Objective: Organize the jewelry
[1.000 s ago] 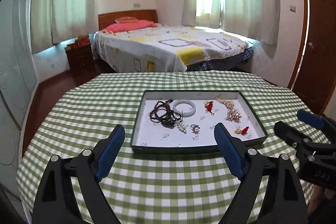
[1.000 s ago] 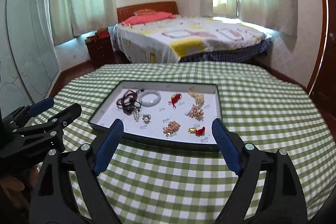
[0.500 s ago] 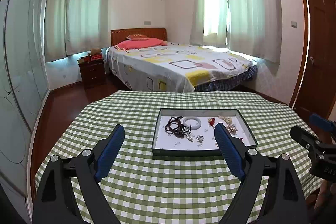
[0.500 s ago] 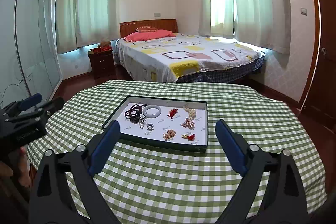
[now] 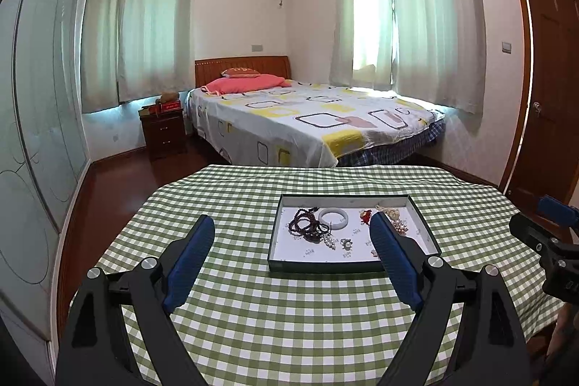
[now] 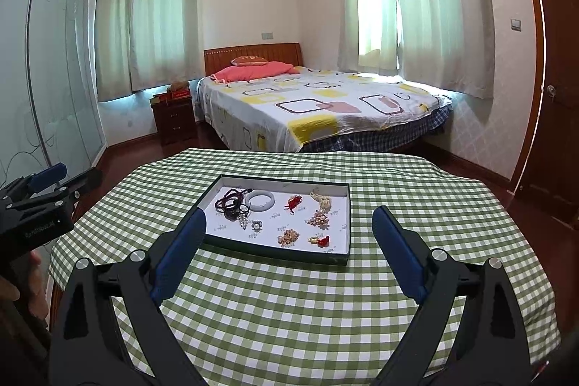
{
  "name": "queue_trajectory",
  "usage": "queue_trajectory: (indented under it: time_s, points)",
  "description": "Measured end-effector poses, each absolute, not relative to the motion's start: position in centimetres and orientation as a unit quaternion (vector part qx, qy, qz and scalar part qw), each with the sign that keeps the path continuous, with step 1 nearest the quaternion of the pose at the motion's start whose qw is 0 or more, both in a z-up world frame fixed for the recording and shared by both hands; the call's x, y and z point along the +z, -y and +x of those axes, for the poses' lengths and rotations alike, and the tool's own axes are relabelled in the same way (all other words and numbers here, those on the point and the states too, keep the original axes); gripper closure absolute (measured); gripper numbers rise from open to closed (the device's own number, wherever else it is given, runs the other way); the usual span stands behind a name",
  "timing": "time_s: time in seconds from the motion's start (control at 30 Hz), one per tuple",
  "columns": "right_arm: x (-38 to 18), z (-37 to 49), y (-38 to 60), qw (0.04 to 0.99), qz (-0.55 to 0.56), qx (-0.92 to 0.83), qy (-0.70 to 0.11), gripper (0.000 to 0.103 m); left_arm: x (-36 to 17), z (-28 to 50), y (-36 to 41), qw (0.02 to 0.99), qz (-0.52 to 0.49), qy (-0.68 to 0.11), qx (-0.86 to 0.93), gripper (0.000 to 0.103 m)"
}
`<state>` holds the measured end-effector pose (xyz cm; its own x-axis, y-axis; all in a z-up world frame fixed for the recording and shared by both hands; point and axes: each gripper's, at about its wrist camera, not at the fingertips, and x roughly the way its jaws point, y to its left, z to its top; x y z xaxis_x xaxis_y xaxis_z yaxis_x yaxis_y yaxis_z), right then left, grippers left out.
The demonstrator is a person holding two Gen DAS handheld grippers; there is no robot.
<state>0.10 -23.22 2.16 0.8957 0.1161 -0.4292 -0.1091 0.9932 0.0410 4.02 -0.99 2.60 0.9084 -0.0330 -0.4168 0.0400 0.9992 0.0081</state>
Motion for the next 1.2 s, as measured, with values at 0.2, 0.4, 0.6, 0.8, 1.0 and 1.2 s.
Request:
queue_trajectory:
  time_s: [0.2,0.4,0.6,0.8,1.0,1.2]
  points:
    - [2.24,-0.03,23.19,0.974,0.007,0.056,-0.219,0.012,2.67,3.83,1.00,0.977,0.007,-0.211,-0.019,0.018]
    - [2.25,-0.02,23.18,0.974,0.007,0.057,-0.220,0.012,2.78,3.75,1.00,0.977,0.006,-0.212,-0.019,0.018]
    - [2.27,0.02,23.18,0.974,0.007,0.055,-0.219,0.012,2.73,3.64,0.94,0.977,0.005,-0.212,-0.019,0.018]
    - [2.27,0.04,23.15,0.974,0.007,0.055,-0.220,0.012,2.88,3.61,0.84,0.977,0.002,-0.213,-0.015,0.018]
    - [2.26,0.05,23.17,0.974,0.007,0.055,-0.220,0.012,2.93,3.58,0.74,0.977,0.000,-0.212,-0.014,0.018]
    - [2.24,0.03,23.18,0.974,0.007,0.056,-0.220,0.012,2.92,3.67,0.58,0.977,-0.002,-0.212,-0.009,0.018]
